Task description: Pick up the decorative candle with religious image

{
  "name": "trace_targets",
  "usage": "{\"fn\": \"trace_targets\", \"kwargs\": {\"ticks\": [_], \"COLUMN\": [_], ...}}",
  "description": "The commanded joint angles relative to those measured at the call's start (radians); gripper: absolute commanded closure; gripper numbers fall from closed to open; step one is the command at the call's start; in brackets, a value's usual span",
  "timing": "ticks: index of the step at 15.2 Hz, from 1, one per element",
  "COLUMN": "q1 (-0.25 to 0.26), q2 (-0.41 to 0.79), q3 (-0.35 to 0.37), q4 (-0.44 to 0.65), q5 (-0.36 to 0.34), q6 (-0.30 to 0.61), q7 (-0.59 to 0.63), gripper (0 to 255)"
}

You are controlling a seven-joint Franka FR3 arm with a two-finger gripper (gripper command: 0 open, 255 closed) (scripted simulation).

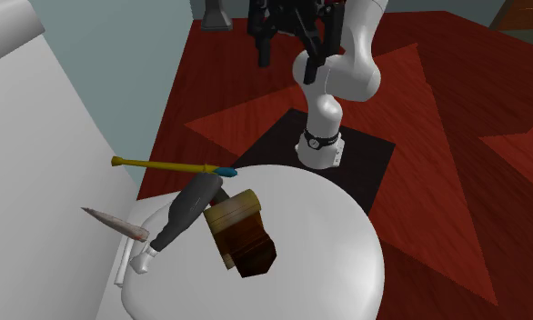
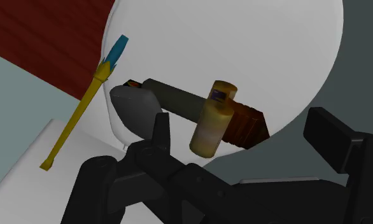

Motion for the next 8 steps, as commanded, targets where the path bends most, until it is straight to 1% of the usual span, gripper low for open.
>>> {"fn": "trace_targets", "kwargs": {"ticks": [1,8], "q1": [0.0,0.009], "q2": [0.0,0.173], "q3": [0.0,-0.082], "q4": [0.0,-0.047], "q5": [0.0,0.055], "q6": [0.0,0.241], "q7": [0.0,-0.088], "gripper": [0,0]}}
